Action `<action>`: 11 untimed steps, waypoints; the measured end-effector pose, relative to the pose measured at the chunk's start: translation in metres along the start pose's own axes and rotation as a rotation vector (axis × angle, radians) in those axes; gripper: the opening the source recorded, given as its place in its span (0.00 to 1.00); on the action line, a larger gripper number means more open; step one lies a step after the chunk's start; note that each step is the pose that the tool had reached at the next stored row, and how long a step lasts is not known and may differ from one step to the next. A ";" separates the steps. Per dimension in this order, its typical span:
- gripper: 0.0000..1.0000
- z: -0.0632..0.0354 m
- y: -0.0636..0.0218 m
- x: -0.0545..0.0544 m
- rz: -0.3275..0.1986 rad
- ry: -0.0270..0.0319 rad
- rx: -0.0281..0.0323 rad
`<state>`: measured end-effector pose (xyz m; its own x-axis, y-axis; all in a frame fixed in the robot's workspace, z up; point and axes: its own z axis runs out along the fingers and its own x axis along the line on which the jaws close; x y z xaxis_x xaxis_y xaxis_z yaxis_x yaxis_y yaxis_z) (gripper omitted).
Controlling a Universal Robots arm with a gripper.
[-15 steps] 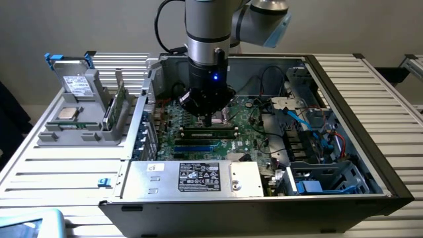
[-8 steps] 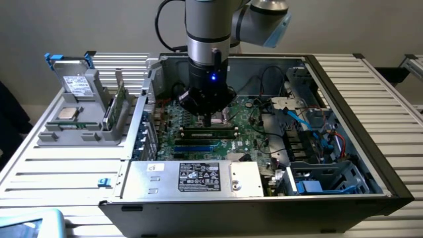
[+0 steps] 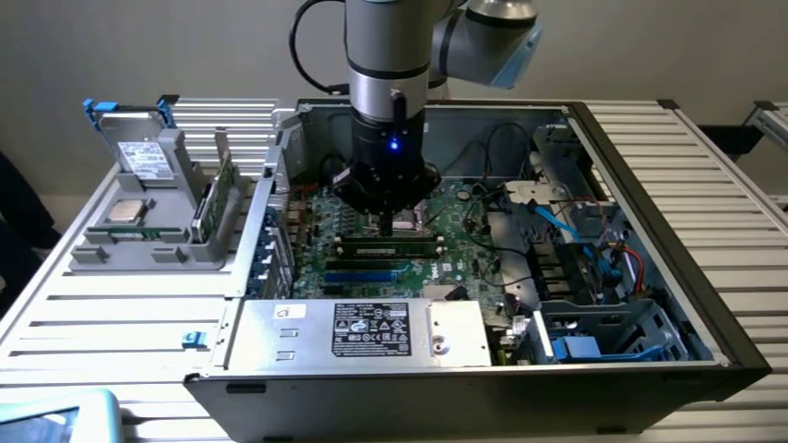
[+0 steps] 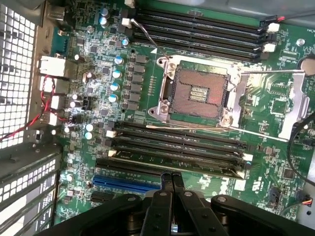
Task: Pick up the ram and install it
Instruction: 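Press down the ram until it locks into place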
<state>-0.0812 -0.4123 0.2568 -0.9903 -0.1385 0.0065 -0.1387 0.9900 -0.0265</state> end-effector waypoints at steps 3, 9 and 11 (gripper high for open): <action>0.11 -0.0001 0.0000 0.000 0.034 -0.0006 0.0015; 0.11 -0.0001 0.0001 0.000 0.094 -0.0045 0.0103; 0.11 -0.0001 0.0000 0.000 0.108 -0.0075 0.0197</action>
<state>-0.0812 -0.4123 0.2569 -0.9995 -0.0318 -0.0049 -0.0315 0.9984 -0.0463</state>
